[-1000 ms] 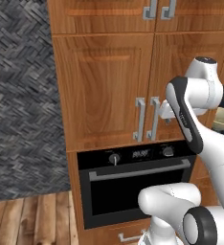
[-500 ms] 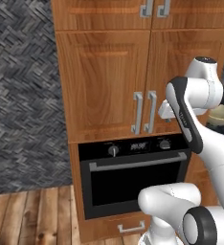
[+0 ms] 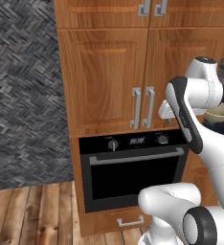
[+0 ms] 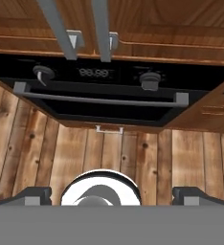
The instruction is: Open the cabinet and setup a tea strainer by placing it in the bowl upright.
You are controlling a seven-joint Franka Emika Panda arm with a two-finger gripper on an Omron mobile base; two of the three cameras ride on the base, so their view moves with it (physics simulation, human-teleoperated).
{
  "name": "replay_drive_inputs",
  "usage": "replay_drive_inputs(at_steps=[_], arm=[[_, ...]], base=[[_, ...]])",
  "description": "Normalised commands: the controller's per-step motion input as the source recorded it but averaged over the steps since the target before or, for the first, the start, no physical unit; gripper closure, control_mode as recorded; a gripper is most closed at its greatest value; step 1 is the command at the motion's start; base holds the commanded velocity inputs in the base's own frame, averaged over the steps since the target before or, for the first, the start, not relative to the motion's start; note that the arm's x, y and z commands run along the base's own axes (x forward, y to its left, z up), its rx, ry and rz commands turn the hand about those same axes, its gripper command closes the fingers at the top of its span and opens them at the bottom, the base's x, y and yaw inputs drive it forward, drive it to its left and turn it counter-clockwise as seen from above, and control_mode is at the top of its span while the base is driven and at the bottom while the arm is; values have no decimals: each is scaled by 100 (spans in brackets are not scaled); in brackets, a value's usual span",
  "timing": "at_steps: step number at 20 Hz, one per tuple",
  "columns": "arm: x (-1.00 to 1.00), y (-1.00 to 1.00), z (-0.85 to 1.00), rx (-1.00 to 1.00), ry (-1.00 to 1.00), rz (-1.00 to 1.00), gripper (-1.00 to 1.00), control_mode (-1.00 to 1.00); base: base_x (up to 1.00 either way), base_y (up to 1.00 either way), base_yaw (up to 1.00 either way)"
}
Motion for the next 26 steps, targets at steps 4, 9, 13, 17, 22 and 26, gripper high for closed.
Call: replay_drive_inputs(at_steps=[4,9,13,17,22,26], arm=[[0,0,0,0,0,0,-100,100],[0,0,0,0,0,0,-100,100],[0,0,0,0,0,0,-100,100],[0,0,0,0,0,0,-100,100],[0,0,0,0,0,0,-100,100],[0,0,0,0,0,0,-100,100]], base=[[-39,0,1],[-39,0,1],[-34,0,0],[-35,0,0],[-35,0,0],[-11,0,0]])
